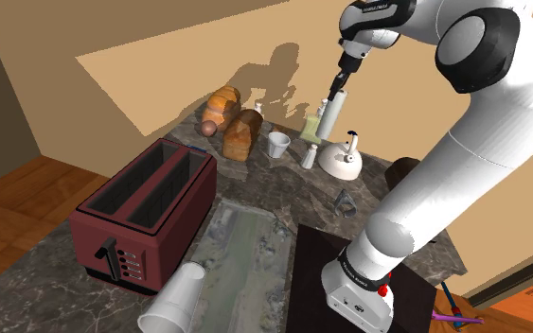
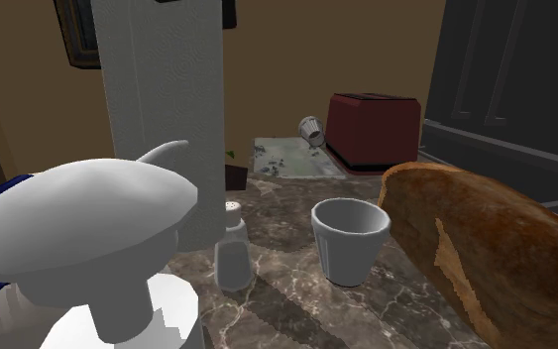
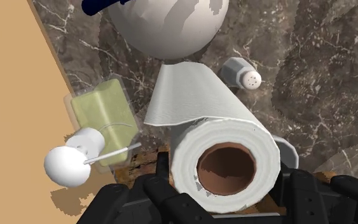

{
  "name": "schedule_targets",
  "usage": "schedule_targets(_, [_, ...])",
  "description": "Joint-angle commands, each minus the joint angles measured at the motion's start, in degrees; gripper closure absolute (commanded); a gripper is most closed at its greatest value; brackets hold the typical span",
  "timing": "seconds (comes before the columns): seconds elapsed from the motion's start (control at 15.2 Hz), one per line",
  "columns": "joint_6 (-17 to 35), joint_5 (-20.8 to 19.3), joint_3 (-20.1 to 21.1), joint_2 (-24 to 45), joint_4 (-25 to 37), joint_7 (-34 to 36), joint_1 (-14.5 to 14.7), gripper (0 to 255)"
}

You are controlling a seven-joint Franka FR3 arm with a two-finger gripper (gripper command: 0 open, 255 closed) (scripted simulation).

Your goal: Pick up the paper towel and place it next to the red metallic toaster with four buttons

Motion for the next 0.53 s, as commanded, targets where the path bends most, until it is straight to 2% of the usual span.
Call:
schedule_targets(0.0, [-1.6,-0.1,0.0,-0.1,1.4,0.0,0.0,255])
schedule_targets(0.46, [-7.0,0.0,0.1,0.0,6.9,0.1,0.0,255])
